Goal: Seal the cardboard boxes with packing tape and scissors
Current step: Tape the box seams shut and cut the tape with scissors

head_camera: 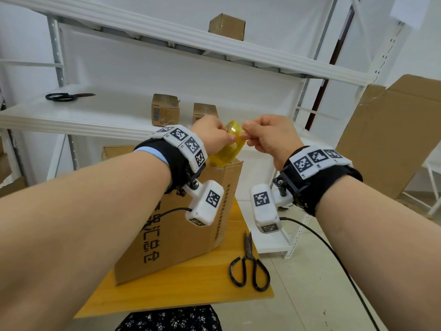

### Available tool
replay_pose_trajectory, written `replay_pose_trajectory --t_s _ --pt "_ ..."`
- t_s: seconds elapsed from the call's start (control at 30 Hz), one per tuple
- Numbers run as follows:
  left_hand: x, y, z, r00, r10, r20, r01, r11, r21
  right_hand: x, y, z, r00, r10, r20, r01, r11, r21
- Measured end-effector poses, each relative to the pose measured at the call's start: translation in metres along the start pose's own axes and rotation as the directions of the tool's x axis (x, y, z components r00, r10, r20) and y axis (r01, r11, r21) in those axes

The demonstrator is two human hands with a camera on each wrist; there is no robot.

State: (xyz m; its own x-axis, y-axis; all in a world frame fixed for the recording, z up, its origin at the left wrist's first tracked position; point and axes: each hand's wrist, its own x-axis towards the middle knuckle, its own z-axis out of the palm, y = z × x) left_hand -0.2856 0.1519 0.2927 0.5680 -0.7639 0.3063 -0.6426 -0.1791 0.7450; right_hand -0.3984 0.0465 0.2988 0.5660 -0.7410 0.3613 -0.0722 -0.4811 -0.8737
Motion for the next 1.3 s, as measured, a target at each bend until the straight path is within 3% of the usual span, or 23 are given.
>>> replay_pose_trajectory --t_s 0.13,0.27,0.43,0.7,0.83,0.97,1.13,1.2,1.3 --pt "0.004 0.002 -0.001 1.000 0.006 0.014 -0.006 1.000 -0.010 0.001 0.005 0.001 0.996 -0.052 -0.078 0.051 0.999 -0.014" --pt "0.007 0.001 0.000 1.000 -0.006 0.025 0.007 1.000 -0.029 0.000 0.003 -0.003 0.998 -0.032 -0.056 0.033 0.999 0.011" --pt "0.007 -0.001 0.005 0.998 -0.044 -0.040 0.039 0.992 -0.119 0.000 -0.001 -0.005 0.997 0.049 -0.059 -0.046 0.998 0.051" --pt "0.007 0.008 0.010 0.987 0.014 -0.163 -0.044 0.982 -0.185 0.000 -0.010 -0.006 0.969 0.196 -0.152 -0.156 0.958 0.240" --pt "0.008 0.011 0.010 0.982 0.049 -0.180 -0.082 0.979 -0.184 -0.001 -0.017 -0.013 0.951 0.294 -0.101 -0.259 0.929 0.266" --pt "0.008 0.011 0.014 0.979 0.052 -0.197 -0.093 0.974 -0.205 -0.001 -0.020 -0.020 0.937 0.348 -0.042 -0.329 0.915 0.235" --pt "0.011 0.015 0.003 0.978 0.057 -0.201 -0.105 0.967 -0.234 0.003 -0.006 -0.039 0.875 0.448 -0.181 -0.440 0.894 0.083" --pt "0.015 0.017 -0.002 0.982 0.036 -0.183 -0.084 0.962 -0.261 0.003 0.006 -0.041 0.891 0.445 -0.089 -0.411 0.876 0.253" --pt "0.017 0.017 0.002 0.993 0.006 -0.120 -0.047 0.937 -0.346 -0.004 0.012 -0.031 0.929 0.309 0.206 -0.368 0.839 0.401"
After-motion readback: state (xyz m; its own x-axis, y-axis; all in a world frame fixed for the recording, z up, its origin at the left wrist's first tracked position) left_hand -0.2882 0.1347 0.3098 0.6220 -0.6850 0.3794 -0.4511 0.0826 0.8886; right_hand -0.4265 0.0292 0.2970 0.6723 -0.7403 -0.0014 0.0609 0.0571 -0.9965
